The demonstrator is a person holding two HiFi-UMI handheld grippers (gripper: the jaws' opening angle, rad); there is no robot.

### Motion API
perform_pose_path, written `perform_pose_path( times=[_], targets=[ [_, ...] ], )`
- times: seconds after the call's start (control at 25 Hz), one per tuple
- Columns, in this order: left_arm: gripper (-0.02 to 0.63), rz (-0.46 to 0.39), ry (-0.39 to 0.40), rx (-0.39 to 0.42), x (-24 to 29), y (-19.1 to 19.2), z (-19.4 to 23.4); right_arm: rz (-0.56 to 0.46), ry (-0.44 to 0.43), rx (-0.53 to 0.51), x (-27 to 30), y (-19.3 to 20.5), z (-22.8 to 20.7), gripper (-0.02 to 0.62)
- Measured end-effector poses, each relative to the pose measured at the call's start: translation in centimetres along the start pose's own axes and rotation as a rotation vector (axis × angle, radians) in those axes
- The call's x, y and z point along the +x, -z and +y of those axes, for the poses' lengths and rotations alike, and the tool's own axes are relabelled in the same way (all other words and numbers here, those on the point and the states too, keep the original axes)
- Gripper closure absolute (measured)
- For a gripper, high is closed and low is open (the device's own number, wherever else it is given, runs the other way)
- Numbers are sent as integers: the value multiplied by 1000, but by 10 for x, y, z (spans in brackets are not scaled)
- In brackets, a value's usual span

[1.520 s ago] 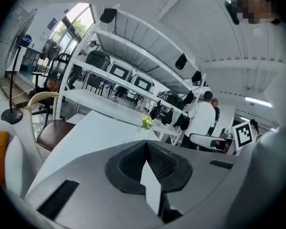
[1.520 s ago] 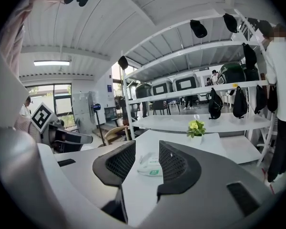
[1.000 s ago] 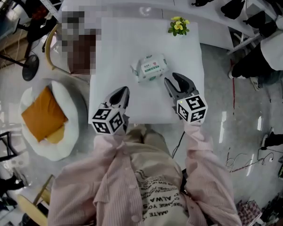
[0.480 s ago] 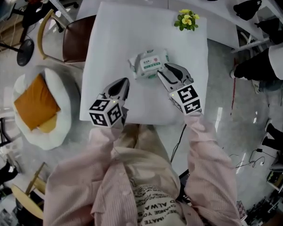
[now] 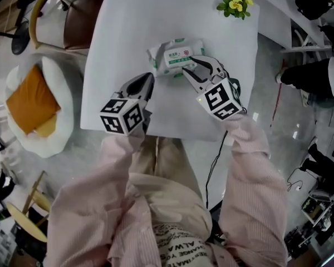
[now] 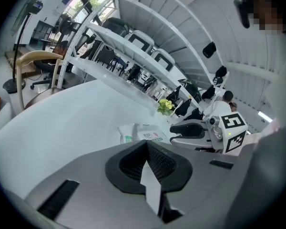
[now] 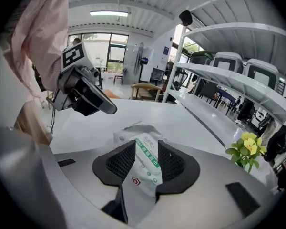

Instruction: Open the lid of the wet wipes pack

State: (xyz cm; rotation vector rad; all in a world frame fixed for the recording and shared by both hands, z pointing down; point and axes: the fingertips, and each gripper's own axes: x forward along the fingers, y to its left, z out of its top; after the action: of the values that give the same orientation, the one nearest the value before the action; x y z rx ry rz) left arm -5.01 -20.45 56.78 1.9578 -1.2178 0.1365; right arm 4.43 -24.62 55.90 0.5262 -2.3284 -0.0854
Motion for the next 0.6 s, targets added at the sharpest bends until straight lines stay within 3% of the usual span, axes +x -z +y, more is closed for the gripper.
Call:
perform_pose_path(
  times=[0.6],
  targets=[
    [606,6,6,-66,31,20,12,97,-57,-270,31,24,6,459]
  ],
)
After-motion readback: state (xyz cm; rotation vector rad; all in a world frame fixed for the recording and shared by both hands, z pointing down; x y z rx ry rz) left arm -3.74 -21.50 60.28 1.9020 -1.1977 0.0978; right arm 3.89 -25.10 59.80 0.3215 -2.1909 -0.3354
